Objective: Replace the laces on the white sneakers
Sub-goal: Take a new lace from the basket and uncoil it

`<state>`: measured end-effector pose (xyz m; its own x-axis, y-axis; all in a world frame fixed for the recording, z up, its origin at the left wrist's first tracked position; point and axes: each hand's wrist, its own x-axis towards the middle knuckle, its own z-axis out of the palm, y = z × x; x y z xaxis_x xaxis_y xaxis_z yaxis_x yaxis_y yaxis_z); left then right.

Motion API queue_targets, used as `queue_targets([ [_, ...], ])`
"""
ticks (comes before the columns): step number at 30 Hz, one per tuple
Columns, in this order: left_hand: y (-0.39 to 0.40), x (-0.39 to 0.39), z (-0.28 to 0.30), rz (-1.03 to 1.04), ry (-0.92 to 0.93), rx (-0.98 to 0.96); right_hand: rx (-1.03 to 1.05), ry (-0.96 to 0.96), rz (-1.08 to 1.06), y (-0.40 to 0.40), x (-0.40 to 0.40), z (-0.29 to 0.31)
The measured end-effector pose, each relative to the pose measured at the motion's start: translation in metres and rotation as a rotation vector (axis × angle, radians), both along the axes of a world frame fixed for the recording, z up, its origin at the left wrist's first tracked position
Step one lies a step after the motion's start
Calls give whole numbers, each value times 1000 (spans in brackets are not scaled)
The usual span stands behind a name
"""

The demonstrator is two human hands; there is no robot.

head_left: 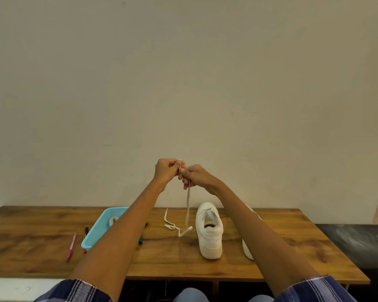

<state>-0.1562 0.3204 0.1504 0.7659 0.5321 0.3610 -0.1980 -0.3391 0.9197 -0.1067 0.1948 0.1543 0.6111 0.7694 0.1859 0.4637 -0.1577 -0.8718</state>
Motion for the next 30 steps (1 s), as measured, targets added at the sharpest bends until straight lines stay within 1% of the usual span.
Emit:
queue_targets([
  [3, 2, 1, -6, -20, 56, 121, 89, 53, -58, -1, 2, 3],
  [6, 2, 0, -9, -54, 78, 166, 163, 143, -131, -2, 5, 6],
  [12, -7, -6, -8, -187, 97, 35, 213, 233, -237, -3, 8, 13],
  [16, -6, -9, -7, -227, 150, 21, 270, 307, -306, -4, 10, 14],
  [20, -7, -13, -8, -301, 173, 2, 296, 323, -342, -4, 14, 15],
  [23, -11, -15, -3, -304, 181, -22, 331, 330, -406, 3, 20, 10],
  [25, -15, -17, 1, -324, 195, -82, 313, 319, -433, 9, 22, 2],
  [28, -21, -18, 7, -380, 186, -176, 278, 327, -390, 19, 19, -13],
  [30, -21, -18, 8, -370, 165, -217, 242, 292, -391, 25, 18, -22],
])
